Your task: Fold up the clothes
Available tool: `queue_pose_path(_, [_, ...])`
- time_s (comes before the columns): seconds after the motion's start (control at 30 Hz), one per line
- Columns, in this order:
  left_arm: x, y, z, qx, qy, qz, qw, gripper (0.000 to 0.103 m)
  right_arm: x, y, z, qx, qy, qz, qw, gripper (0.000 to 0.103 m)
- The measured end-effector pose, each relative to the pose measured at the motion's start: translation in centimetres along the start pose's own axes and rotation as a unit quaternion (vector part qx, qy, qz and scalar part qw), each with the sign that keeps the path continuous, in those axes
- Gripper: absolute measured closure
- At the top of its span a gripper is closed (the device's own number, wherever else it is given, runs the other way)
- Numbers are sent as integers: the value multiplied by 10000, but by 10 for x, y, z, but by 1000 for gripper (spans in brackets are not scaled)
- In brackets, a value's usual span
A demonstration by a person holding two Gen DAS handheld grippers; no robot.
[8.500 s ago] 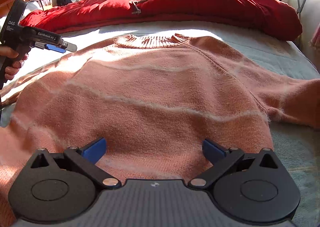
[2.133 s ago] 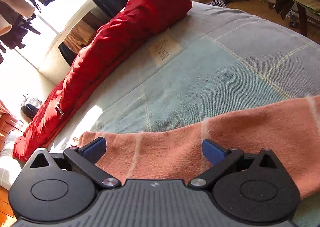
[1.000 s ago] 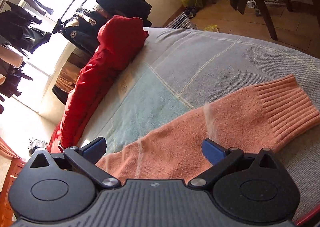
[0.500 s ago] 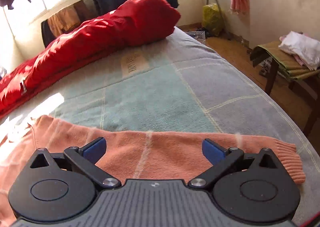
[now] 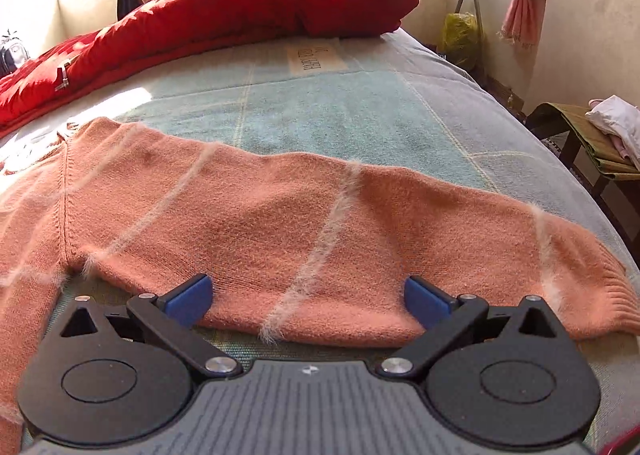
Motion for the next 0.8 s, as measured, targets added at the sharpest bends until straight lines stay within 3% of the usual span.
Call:
queue_pose_path(0.07, [-4,-1,2,-13,76,-45,10000,20,-10,-11,11,184,-130,103,9997,0])
queue_pose_path(0.13, [-6,-1,6,-50,110,-68,9999,20,-27,-21,39,64,-617,-145,9980,0])
queue_pose_path(0.27, [-5,-1,17,-104,141,-90,9998,20,-44,-32,118,-810,-1088,-348,9901,0])
queue_pose_path(0.4, [-3,1,30,-119,332,-51,9994,20,-37,-16,174,-1121,-1379,37,9841,0])
queue_pose_path(0.57, [-2,6,60,-31,509,99,9986,20,-51,17,185,-1050,-955,345,9893,0])
queue_pose_path(0.67, [-10,6,79,90,734,120,9972,20,-81,36,177,-724,-569,365,9951,0])
queue_pose_path(0.8, [-19,0,104,212,1042,120,9943,19,-108,55,195,-558,-426,316,9970,0])
Point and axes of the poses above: each gripper's, at about its wrist camera, not at the fingertips, and x roughly the way its jaws point, z to its left, y to its underside, the point moved 4 cm from there along x, roughly the way its jaws point, and after that the axes turned 14 degrees about -x, right-handed, at the moved point
